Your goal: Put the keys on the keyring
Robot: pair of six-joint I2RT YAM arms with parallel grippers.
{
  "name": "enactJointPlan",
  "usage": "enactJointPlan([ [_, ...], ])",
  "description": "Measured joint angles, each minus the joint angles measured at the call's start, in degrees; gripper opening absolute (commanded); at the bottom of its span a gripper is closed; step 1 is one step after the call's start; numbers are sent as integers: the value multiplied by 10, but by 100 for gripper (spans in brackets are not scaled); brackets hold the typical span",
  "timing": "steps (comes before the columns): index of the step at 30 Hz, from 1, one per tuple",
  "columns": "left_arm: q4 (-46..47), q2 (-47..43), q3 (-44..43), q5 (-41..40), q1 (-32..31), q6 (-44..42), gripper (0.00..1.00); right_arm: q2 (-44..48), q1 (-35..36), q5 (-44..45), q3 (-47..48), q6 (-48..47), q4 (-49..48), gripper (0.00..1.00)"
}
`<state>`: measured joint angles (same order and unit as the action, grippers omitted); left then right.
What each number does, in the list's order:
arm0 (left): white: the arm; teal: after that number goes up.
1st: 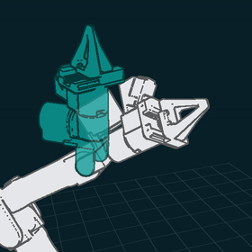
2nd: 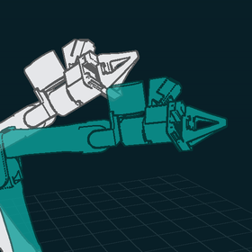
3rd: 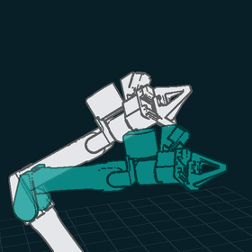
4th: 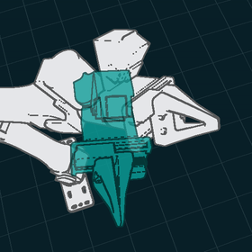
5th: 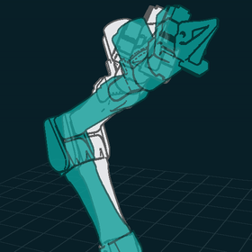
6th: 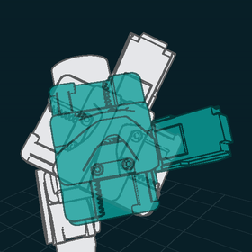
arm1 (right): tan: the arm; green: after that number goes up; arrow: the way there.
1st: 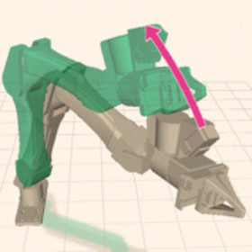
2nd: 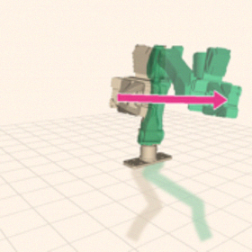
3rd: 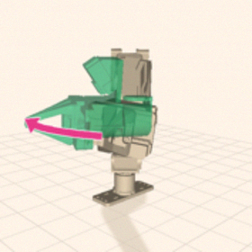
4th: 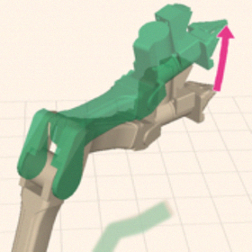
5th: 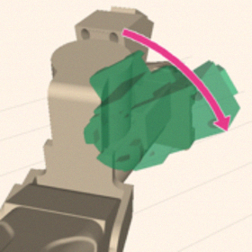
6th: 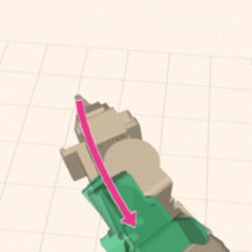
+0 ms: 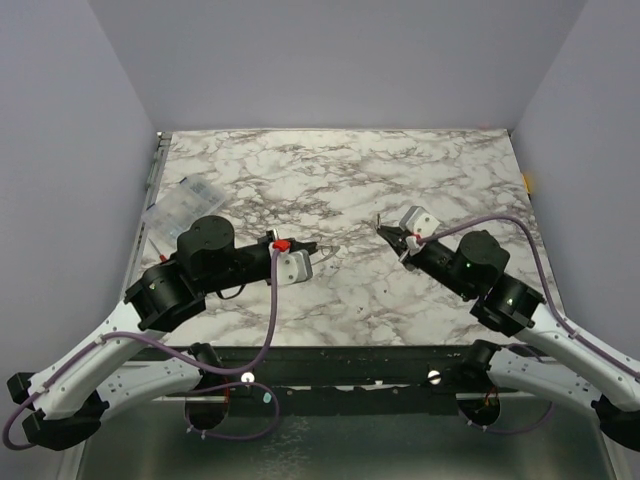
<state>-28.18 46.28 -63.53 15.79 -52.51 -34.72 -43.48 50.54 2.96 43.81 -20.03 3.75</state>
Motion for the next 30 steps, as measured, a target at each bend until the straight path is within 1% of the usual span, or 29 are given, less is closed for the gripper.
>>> enactJointPlan([
  [6,-26,14,-9,40,0,28,0,-19,0,3,71,-39,42,0],
  [13,-39,46,-10,59,0,77,0,-54,0,-60,152,-61,114,0],
  [19,-32,66,-10,59,0,119,0,-75,0,-124,162,-71,173,0],
  [30,-19,86,-7,59,0,163,0,-135,0,-181,190,-74,253,0],
])
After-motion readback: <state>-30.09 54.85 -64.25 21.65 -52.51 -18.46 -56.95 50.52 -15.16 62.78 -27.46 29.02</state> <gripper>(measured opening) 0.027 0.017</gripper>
